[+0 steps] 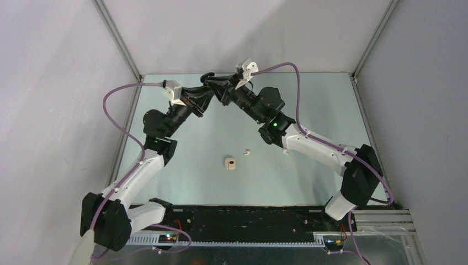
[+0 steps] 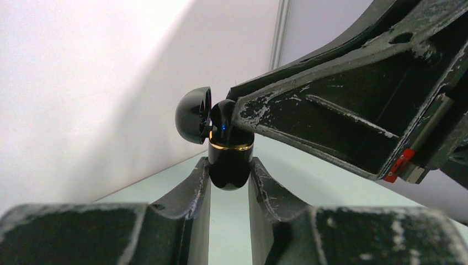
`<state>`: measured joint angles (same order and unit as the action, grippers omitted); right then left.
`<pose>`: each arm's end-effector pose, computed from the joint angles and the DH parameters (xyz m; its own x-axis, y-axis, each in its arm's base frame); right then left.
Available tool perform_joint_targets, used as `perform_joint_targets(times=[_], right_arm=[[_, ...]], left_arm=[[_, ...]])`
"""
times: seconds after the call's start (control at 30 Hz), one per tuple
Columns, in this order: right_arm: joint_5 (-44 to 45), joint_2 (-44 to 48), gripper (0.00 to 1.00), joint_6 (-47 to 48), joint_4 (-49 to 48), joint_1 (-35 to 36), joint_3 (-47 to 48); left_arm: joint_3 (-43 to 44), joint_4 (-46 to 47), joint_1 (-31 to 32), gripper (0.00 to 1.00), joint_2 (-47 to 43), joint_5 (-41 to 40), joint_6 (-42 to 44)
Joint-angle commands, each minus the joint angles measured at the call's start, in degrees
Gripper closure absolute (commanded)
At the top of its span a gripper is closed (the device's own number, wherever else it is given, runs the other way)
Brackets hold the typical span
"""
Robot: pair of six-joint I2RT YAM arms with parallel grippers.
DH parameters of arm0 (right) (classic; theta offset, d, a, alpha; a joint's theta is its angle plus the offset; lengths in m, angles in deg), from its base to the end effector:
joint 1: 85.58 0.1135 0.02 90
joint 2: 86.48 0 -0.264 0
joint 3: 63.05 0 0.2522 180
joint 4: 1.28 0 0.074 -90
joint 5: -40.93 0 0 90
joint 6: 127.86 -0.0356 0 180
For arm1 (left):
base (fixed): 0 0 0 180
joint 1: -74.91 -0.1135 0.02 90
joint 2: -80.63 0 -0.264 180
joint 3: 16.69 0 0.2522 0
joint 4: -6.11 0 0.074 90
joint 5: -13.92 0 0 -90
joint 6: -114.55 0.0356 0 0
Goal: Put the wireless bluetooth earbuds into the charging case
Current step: Place the left earbud in the left side groove of the charging case.
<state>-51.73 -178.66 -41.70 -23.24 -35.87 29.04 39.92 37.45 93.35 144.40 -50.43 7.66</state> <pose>0.2470 0.2939 0.4177 0.1874 0.3246 -0.9271 -0.8042 0.5927 0.0449 0.2326 -0.0938 0.3623 0.1801 -0.3361 -0.9244 0.7442 0.6611 -0.0954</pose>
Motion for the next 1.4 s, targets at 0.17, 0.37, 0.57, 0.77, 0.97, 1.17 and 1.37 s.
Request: perform_joint_targets(times=[0.17,0.37,0.57,0.77,0.97,1.17,1.37], right_arm=[[-7.59,0.63,0.7,1.44,5.28,-1.11,2.8],[-11.4,3.01,0.56,2.84,10.42,-3.31,2.8],[-14.07,7.25,0.44,6.94,15.15,-4.31,2.85],[-14.39,10.7,0.39,9.33,17.94,-4.93,2.86],[-19.92,14.23,0.33,10.27,25.58,-7.93,4.66],[-37.64,13.49,0.22,13.59,45.54,-17.06,9.21],[-47.95,7.6,0.16,21.06,56.09,-17.81,12.94]], left_arm=[[0.4,4.29,0.75,1.0,-0.86,5.34,2.99],[0.64,4.29,0.37,1.0,-0.69,3.68,0.52],[0.83,4.53,-0.11,1.0,-0.29,3.66,-1.17],[0.69,4.45,-0.44,1.0,-0.07,5.24,-3.03],[1.11,2.62,-1.94,1.0,0.82,13.09,-2.42],[1.53,-3.09,-4.5,1.0,0.44,24.07,3.12],[1.15,-8.5,-4.64,1.0,0.17,30.18,8.13]])
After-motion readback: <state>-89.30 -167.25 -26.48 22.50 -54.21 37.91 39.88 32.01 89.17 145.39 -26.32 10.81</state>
